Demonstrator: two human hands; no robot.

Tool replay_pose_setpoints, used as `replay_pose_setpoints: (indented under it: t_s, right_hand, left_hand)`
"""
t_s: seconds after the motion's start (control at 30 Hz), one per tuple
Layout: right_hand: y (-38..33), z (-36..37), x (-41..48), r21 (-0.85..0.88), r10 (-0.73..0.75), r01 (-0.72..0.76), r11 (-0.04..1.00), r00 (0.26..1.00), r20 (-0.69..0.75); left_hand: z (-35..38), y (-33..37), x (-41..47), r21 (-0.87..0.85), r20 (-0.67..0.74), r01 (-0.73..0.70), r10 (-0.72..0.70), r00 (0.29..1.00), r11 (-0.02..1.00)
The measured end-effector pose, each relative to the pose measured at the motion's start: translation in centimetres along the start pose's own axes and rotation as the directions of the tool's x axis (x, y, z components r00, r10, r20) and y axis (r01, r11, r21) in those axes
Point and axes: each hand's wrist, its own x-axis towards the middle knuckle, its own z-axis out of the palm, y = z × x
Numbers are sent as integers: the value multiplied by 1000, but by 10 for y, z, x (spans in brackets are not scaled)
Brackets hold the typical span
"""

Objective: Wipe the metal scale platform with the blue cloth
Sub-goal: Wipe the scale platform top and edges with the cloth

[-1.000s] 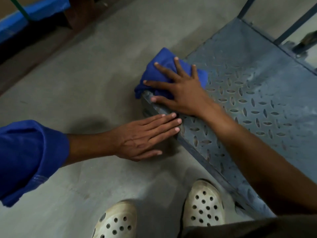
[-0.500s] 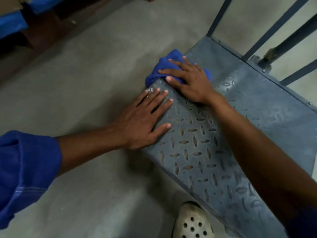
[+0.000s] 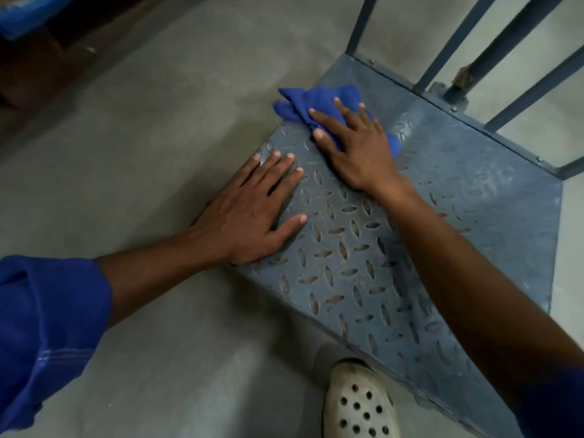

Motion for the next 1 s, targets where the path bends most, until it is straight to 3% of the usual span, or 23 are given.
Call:
replay_pose_setpoints:
  t_s: [0.17,0.33,0.43,0.5,0.6,0.67,0.73,0.83,0.9,1.0]
  right_hand:
    - [-2,-15,-107,-23,175,-174,984,984,21]
    - [-19,-37,-170,-168,275,-268,949,961,16]
    - [-13,-58,-178,-206,220,-258,944,957,-189]
    - [1,-61,-176,-130,83,-113,985,973,-216]
    - [8,-40,-173,45,-15,17,999,999,-51]
    - [4,-23,-175,-58,18,-13,998,996,83]
    - [-1,-25,-170,-83,48,-38,996,991,123]
    - [-1,-42,-161,18,98,-97,995,995,-31]
    - [7,-45,-159,80,152,-140,987,976,-158]
    - [13,-43,-165,197,213,-178,964,962,-171]
  left_hand:
    - [-6,5,-3,11,18,9,-9,1000,1000]
    - [-8,23,-7,-44,76,97,-94,993,994]
    - [-8,37,-10,-97,83,128,-120,989,987]
    - [-6,45,-13,-107,79,138,-130,988,985]
    - [-5,58,-15,-136,92,131,-120,989,982]
    - [-3,65,-15,-150,82,101,-89,993,984]
    - [-2,69,-14,-155,69,77,-67,995,985]
    - [-6,71,-8,-214,81,80,-64,995,973]
    - [-11,73,-1,-342,23,86,-83,996,936]
    - [-20,74,15,-554,-87,112,-191,978,825]
